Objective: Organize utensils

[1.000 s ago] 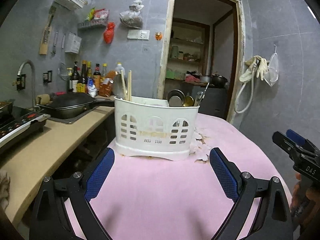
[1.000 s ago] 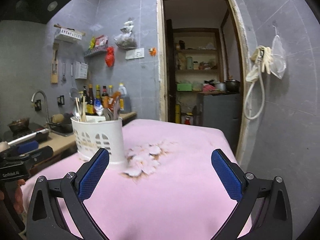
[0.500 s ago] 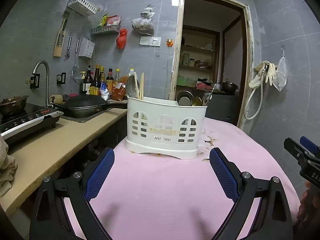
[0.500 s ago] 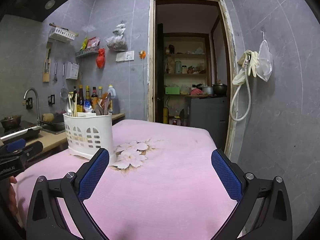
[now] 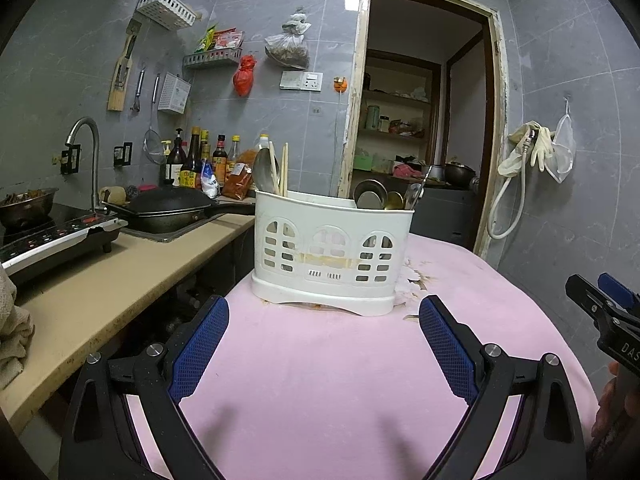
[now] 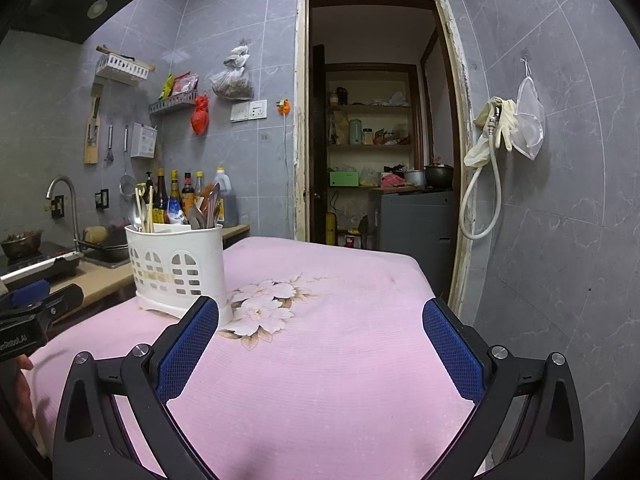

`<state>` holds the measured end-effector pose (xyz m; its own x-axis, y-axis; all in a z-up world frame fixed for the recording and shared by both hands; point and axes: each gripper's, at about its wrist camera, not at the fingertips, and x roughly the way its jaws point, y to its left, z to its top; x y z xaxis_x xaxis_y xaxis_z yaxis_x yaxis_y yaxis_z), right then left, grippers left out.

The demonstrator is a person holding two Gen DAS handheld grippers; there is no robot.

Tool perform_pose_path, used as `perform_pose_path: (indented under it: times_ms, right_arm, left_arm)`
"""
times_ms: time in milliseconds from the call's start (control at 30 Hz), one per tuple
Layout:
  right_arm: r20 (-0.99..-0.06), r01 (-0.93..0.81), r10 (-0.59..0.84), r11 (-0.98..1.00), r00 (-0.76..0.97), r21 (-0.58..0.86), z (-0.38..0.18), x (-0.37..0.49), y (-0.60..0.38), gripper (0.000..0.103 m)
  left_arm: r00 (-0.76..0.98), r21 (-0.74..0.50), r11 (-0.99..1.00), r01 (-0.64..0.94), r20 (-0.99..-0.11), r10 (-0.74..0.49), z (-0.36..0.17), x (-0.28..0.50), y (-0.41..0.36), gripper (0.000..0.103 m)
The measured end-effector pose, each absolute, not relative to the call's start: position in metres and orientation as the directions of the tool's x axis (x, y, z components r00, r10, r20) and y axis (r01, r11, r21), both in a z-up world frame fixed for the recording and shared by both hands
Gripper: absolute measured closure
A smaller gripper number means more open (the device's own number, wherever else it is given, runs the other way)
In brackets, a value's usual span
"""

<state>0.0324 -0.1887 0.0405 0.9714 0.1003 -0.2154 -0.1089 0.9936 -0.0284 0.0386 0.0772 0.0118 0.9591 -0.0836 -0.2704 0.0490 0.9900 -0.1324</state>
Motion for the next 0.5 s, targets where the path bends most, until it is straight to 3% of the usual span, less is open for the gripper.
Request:
perform_pose_path:
  times_ms: [500]
  right_arm:
    - [-0.216, -0.109, 0.101, 0.994, 0.971, -0.028, 0.0402, 0.0319, -0.1892, 0.0]
  left_arm:
    - [0.959, -0.13, 0.99, 0.056, -0.269, -0.089, 0.0107, 0.0367, 0.0753, 0.01]
